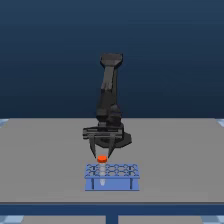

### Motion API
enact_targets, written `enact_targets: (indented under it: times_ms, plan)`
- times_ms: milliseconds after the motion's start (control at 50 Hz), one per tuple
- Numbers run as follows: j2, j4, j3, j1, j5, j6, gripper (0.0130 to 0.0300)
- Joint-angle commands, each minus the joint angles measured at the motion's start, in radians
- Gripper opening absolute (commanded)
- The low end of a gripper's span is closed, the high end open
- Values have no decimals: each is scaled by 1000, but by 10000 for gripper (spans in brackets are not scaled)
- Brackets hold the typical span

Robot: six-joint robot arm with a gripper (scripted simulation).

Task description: Pick up the centrifuge tube on the rack

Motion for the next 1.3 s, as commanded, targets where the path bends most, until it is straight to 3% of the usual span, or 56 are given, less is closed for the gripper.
enact_targets:
  times_ms: [20, 460, 880, 900, 1300]
  plan:
    - [10, 58, 7, 0, -20, -71, 300]
    - [53, 210, 29, 0, -74, -228, 300]
    - [61, 231, 33, 0, -84, -249, 300]
    - [61, 231, 33, 0, -84, -249, 130]
    - [61, 231, 33, 0, -84, -249, 130]
